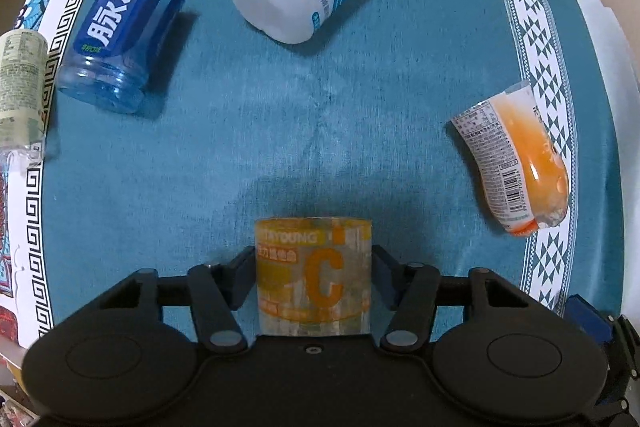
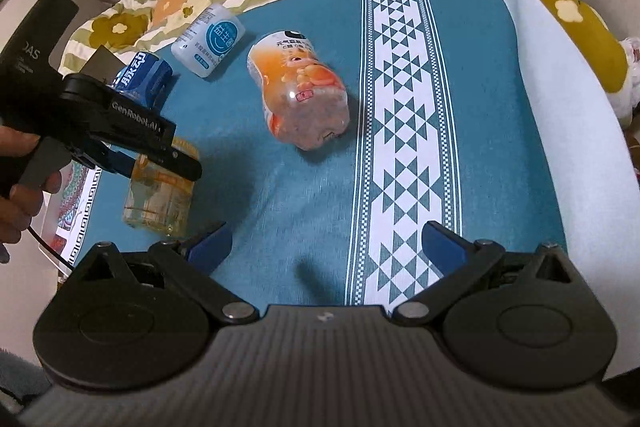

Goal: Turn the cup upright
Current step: 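Rotate the cup rim-up in the left tool and lower it to the cloth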

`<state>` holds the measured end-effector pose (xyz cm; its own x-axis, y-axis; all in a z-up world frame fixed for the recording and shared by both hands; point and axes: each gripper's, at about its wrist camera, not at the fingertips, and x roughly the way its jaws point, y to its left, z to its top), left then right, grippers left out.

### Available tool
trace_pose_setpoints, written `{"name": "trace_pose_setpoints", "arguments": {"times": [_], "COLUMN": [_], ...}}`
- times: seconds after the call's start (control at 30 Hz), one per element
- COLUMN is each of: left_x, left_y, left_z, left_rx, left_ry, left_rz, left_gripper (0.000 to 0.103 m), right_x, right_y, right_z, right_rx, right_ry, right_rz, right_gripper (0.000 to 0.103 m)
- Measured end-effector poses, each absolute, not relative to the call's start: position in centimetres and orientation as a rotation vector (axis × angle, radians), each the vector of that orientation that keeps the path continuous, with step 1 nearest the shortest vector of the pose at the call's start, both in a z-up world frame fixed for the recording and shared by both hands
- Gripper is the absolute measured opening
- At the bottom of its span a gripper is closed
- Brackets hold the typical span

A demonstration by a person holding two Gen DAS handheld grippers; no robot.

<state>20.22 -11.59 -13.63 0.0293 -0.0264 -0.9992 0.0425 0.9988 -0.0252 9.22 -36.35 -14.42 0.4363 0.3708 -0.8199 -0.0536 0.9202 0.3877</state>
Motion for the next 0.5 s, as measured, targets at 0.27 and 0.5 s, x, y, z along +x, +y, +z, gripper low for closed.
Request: {"name": "trace_pose_setpoints", "arguments": {"times": [0.27,0.5], "left_x": [19.7,17.7], "left_y": [-11.8,-10.7], "left_z": [-13.1,-9.6], "left_rx": [0.020,-0.002], "left_ry": [1.517,1.351], "left_rz": [-0.095,-0.155], "left_gripper": [0.062,0.062], "right_x": [9.2,9.0], "right_y": [-36.1,-35.9], "right_z": [-14.1,-12.9], "right_rx": [0.346,0.367], "right_ry": [1.081,1.045], "right_rz": [0.274,0.270], "right_gripper": [0.103,0.103]}}
